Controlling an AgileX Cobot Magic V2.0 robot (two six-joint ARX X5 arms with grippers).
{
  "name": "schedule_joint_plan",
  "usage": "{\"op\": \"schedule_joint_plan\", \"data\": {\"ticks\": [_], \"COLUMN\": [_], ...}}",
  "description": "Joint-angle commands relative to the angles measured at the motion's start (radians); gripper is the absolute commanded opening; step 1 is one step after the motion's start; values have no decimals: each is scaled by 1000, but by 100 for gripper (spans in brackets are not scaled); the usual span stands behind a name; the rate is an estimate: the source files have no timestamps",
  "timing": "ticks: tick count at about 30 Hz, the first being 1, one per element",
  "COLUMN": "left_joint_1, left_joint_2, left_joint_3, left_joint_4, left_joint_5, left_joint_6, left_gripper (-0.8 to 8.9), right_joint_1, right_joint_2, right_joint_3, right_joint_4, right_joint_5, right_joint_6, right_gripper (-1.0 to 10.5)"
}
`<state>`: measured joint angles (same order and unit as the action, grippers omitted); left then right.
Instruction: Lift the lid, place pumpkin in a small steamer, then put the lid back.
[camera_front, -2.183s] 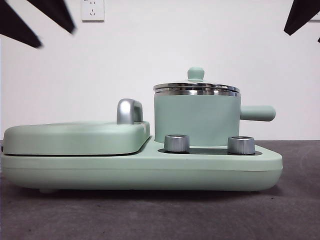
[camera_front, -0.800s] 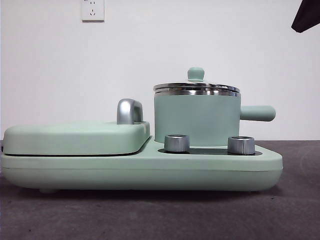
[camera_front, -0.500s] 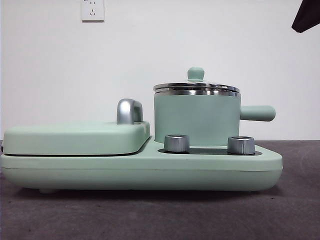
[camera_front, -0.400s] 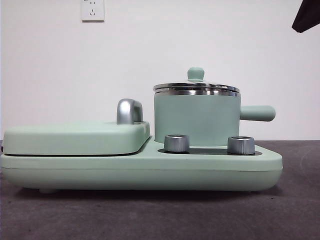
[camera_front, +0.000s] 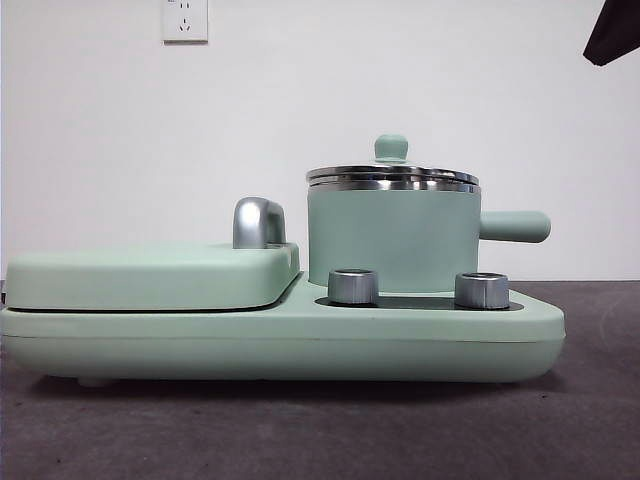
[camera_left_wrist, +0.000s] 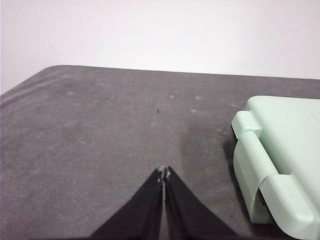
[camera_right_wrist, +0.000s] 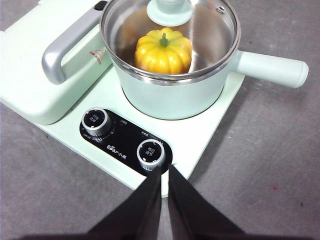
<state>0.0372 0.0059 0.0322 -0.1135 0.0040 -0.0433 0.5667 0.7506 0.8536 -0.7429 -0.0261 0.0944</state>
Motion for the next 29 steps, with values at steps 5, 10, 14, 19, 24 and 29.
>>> {"op": "schedule_joint_plan", "data": {"ticks": [5,10,14,19,24,29], "left_joint_1": [1,1,1,1,1,1], "left_joint_2": [3,3,3,3,3,3], "left_joint_3": [-19,-19,-19,-19,-19,-19], "left_joint_4": [6,6,6,6,6,6], "left_joint_5": [2,2,2,2,2,2], "left_joint_6": [6,6,6,6,6,6], "left_gripper": [7,7,7,7,7,7], "right_joint_1": [7,7,3,-104,-297,-450], "right_joint_2": [5,5,2,-121,-351,-526], "right_joint_3": [3,3,3,-116,-414,-654], "right_joint_4": [10,10,27,205,546,724], "right_joint_5": [0,0,32,78,80,79], "right_joint_6": [6,6,-95,-217,-218,-174], "right_gripper": [20,20,20,20,20,20]}}
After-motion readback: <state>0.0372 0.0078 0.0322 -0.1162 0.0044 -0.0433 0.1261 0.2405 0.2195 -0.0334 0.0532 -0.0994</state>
